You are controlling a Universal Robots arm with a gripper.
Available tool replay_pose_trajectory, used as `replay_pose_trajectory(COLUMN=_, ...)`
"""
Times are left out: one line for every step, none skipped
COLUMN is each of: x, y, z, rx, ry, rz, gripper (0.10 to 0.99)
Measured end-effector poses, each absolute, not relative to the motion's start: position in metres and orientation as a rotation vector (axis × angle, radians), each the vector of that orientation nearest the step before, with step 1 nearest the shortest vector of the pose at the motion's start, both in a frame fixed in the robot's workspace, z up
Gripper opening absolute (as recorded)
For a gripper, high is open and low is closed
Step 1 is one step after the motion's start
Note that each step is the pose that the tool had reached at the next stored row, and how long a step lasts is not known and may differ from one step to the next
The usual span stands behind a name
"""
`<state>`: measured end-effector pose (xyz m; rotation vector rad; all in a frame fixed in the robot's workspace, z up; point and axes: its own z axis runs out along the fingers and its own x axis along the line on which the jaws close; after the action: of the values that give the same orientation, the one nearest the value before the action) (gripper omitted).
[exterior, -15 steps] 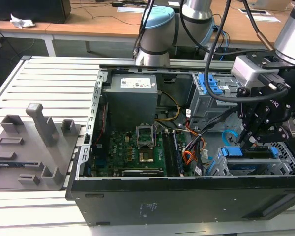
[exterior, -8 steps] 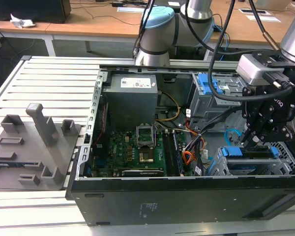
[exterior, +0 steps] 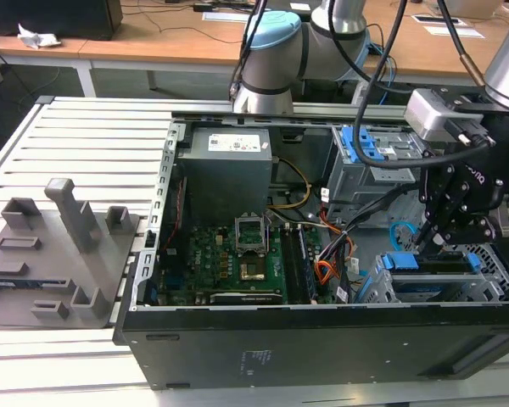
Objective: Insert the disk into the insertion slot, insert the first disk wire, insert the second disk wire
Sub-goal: 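Insert the second disk wire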
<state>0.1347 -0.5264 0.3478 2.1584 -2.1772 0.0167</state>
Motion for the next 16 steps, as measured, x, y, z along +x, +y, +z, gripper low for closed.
replay_pose_trajectory(x=0.135, y=-0.526, z=0.348, rx=2.146, ry=-2.189, rz=0.016, gripper=0.161)
replay_pose_trajectory(x=0.135, y=-0.526, z=0.348, rx=2.123, ry=-2.212, rz=0.015, gripper=0.161)
replay_pose_trajectory(x=0.135, y=-0.526, z=0.347, rx=2.100, ry=-2.233, rz=0.014, gripper=0.161)
replay_pose_trajectory(x=0.135, y=-0.526, z=0.347, rx=2.089, ry=-2.244, rz=0.013, gripper=0.161)
replay_pose_trajectory(x=0.135, y=-0.526, z=0.347, rx=2.077, ry=-2.254, rz=0.012, gripper=0.161)
replay_pose_trajectory(x=0.135, y=-0.526, z=0.347, rx=2.076, ry=-2.256, rz=0.012, gripper=0.161)
replay_pose_trajectory(x=0.135, y=-0.526, z=0.347, rx=2.075, ry=-2.256, rz=0.012, gripper=0.161)
replay_pose_trajectory(x=0.135, y=-0.526, z=0.347, rx=2.075, ry=-2.256, rz=0.012, gripper=0.161)
replay_pose_trajectory(x=0.135, y=-0.526, z=0.347, rx=2.075, ry=-2.256, rz=0.012, gripper=0.161)
replay_pose_trajectory(x=0.135, y=-0.526, z=0.347, rx=2.076, ry=-2.256, rz=0.012, gripper=0.161)
replay_pose_trajectory(x=0.139, y=-0.526, z=0.347, rx=2.075, ry=-2.256, rz=0.012, gripper=0.161)
replay_pose_trajectory(x=0.141, y=-0.526, z=0.347, rx=2.075, ry=-2.256, rz=0.012, gripper=0.161)
replay_pose_trajectory(x=0.143, y=-0.526, z=0.347, rx=2.075, ry=-2.256, rz=0.012, gripper=0.161)
replay_pose_trajectory(x=0.144, y=-0.526, z=0.347, rx=2.075, ry=-2.256, rz=0.012, gripper=0.161)
replay_pose_trajectory(x=0.145, y=-0.526, z=0.347, rx=2.075, ry=-2.256, rz=0.012, gripper=0.161)
replay_pose_trajectory(x=0.147, y=-0.526, z=0.347, rx=2.075, ry=-2.256, rz=0.012, gripper=0.161)
